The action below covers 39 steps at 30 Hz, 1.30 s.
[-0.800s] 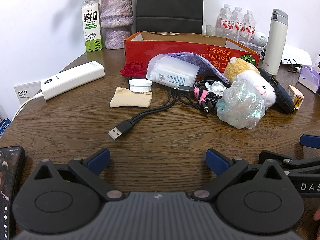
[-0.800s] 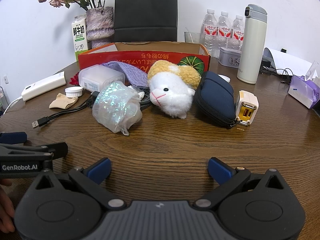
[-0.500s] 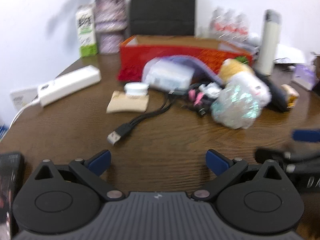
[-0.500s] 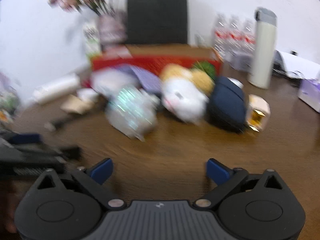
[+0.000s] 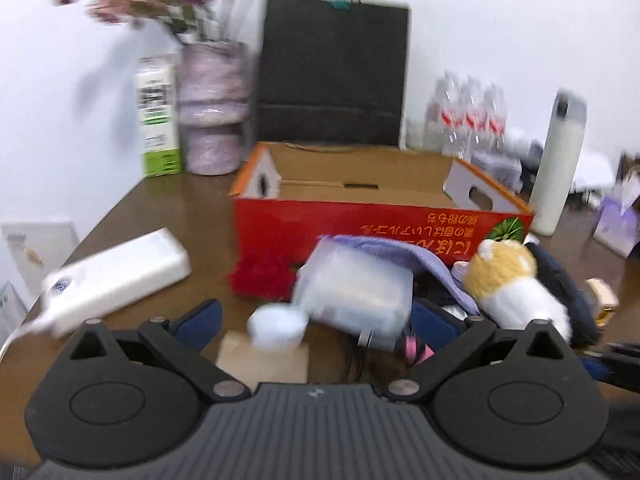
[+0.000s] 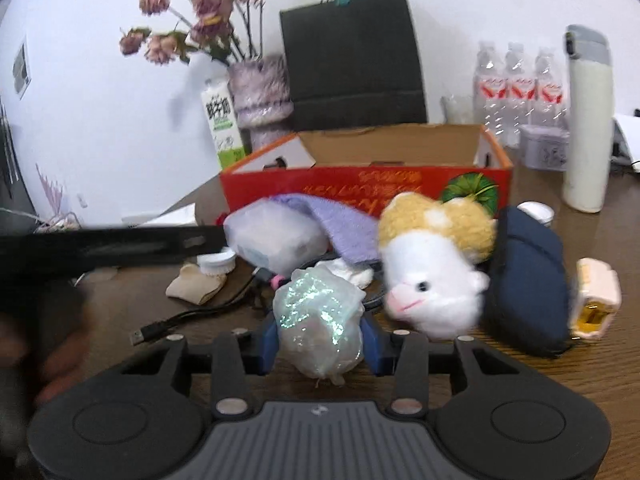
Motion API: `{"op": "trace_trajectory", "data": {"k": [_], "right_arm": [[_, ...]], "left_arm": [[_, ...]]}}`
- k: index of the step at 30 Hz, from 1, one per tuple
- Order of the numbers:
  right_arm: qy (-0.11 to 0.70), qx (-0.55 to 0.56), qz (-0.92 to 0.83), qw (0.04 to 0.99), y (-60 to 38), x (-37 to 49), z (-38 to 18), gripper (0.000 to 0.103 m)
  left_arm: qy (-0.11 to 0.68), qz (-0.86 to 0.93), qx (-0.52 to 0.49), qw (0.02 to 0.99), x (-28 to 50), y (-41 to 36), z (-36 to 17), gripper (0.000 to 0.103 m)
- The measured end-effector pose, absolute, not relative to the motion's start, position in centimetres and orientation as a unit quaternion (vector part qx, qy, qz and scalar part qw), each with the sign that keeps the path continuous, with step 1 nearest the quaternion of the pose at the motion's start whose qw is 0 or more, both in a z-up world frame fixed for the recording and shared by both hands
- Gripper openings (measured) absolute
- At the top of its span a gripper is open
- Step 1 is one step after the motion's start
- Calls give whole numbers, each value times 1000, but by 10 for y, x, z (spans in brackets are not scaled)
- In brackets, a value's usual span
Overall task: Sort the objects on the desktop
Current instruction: 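Grasp the clear plastic container with the left tool while the right tool grasps the iridescent bag, then carry the container into the box with the left tool while the right tool drops the bag in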
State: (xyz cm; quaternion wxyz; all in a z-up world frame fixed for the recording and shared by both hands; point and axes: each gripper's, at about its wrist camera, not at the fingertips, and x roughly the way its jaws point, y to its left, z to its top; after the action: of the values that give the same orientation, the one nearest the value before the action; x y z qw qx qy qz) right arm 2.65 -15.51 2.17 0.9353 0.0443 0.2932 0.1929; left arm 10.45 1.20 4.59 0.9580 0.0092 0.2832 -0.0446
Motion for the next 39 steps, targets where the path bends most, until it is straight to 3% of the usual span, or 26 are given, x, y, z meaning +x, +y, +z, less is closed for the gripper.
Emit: {"op": "trace_trajectory", "data": {"k": [5,6,10,17,23,29,35,37,38,39], "right_arm": [[290,57,183,938,-178,18,27,41],[290,54,181,938,-180,17,28,41],[294,43,183,937,-181,13,24,41],[277,-1,201,940,-167,-18,35,41],[300,-25,209,930,-164,-57,26,41],[312,-31,199,928,-162,-72,20,56],[317,-21,197,927,-170,-78,19,59],[319,-16,196,927,-171,-76,19,57],[319,-15,198,927,-171,-75,20,51],[319,-15,201,926,-170,-73,21,31]], "left_arm": [[337,-85,118,930,163,-22,17,102],[345,-86,126,926,166,-23,13,89],[317,-93,104,938,148,-18,22,83],[208,-56,70,974,40,-4,79,83],[263,-69,40,962,-40,-4,49,83],[297,-43,71,951,-67,-7,18,84],[313,-78,55,945,-77,2,13,95],[338,-84,42,936,-71,2,12,95],[349,-86,38,933,-69,3,9,84],[349,-85,38,932,-69,4,8,84]]}}
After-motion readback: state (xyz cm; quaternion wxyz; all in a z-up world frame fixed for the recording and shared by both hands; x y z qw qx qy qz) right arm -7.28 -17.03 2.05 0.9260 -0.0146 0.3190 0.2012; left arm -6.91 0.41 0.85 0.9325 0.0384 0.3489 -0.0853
